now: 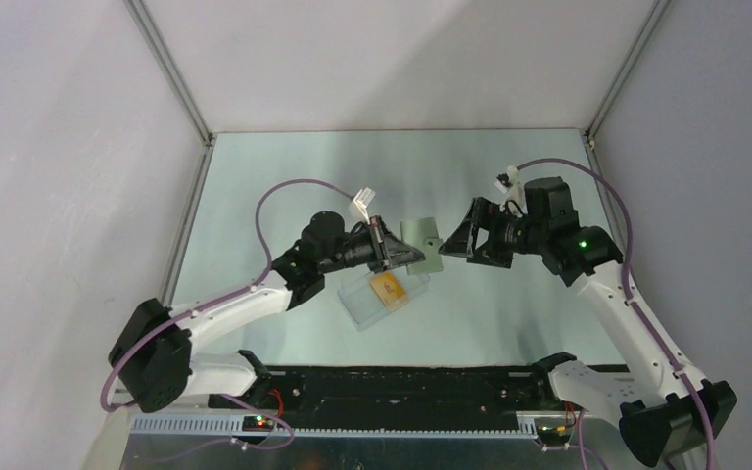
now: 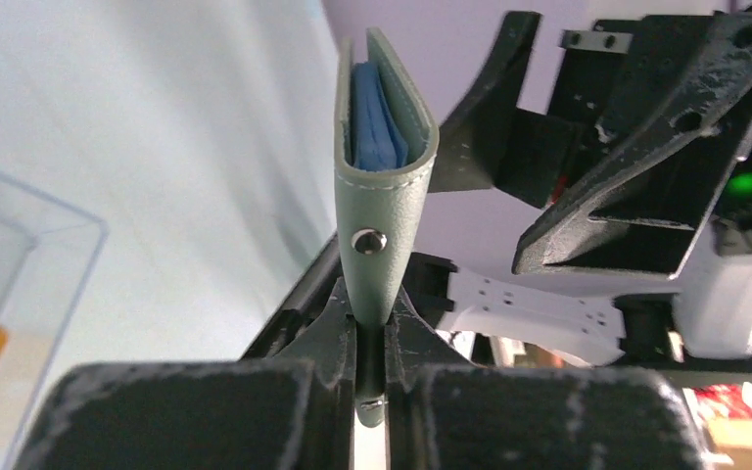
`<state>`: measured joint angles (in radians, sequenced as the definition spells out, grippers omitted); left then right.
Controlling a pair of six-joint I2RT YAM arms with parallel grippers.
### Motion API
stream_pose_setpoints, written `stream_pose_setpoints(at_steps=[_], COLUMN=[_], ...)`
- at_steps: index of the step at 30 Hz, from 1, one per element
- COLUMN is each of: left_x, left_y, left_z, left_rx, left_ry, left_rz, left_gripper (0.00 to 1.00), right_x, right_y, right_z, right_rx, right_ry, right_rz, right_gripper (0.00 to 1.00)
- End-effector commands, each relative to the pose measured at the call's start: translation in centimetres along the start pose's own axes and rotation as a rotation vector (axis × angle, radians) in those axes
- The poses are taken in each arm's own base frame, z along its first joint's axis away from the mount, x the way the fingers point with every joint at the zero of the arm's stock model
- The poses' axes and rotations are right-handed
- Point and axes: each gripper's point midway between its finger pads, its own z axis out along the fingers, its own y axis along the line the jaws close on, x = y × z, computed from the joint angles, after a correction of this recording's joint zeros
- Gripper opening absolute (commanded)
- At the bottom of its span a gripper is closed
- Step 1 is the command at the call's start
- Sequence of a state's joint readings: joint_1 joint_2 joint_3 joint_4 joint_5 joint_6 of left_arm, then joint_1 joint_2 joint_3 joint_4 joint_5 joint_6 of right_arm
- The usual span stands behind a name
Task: Put the credit cards into the card holder
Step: Open the card holder at the center of the board.
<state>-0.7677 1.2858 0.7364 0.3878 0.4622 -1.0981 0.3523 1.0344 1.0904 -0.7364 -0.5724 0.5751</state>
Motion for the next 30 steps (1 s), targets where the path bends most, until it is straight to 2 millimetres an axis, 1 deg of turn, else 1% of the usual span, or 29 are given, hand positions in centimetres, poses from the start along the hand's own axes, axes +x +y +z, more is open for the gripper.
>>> stream_pose_setpoints(at_steps=[1, 2, 3, 4, 8, 13, 16, 17, 18, 23, 25, 26, 30], left_x=[-1.6, -1.2, -1.6, -1.6, -1.2, 0.1, 0.6, 0.7, 0.7, 0.6, 0.6, 0.7, 0.7], left_y=[0.6, 2.9, 2.2, 3.1, 3.1, 3.3, 3.5, 3.3, 3.3, 2.8, 2.8, 2.9, 2.9], left_z=[-1.8, -2.5, -2.9, -3.6, -4.6, -4.7, -4.7, -4.7, -4.7, -4.9, -4.9, -4.9, -5.0], left_rx=[-0.157, -0.278, -0.299, -0.366, -0.401, -0.416, -0.420, -0.418, -0.417, -0.408, -0.406, -0.407, -0.408], left_ry=[-0.104, -0.101, -0.114, -0.115, -0.107, -0.064, -0.055, -0.053, -0.054, -0.063, -0.061, -0.059, -0.063], left_rz=[0.073, 0.079, 0.100, 0.117, 0.128, 0.134, 0.124, 0.124, 0.124, 0.128, 0.128, 0.127, 0.120], left_gripper=[0.00, 0.00, 0.00, 0.00, 0.00, 0.00, 0.00, 0.00, 0.00, 0.00, 0.00, 0.00, 0.00], right_x=[-0.4, -0.8, -0.6, -0.8, -0.7, -1.0, -0.8, -1.0, -0.6, 0.3, 0.5, 0.6, 1.3], right_y=[-0.7, -0.9, -0.5, -0.8, 0.2, 2.7, 3.2, 3.0, 3.2, 2.9, 2.8, 3.0, 2.2], right_z=[-0.3, -0.2, -0.1, 0.3, 1.9, 4.2, 5.5, 6.1, 6.5, 8.9, 9.5, 9.7, 10.7], right_rx=[0.122, 0.152, 0.154, 0.182, 0.219, 0.202, 0.225, 0.246, 0.250, 0.294, 0.301, 0.302, 0.346], right_ry=[-0.035, -0.049, -0.041, -0.044, -0.026, 0.002, 0.027, 0.036, 0.049, 0.097, 0.104, 0.105, 0.135], right_rz=[-0.080, -0.092, -0.112, -0.119, -0.174, -0.210, -0.231, -0.233, -0.244, -0.268, -0.270, -0.276, -0.296], right_gripper=[0.93, 0.93, 0.94, 0.94, 0.94, 0.94, 0.94, 0.93, 0.93, 0.84, 0.81, 0.77, 0.70])
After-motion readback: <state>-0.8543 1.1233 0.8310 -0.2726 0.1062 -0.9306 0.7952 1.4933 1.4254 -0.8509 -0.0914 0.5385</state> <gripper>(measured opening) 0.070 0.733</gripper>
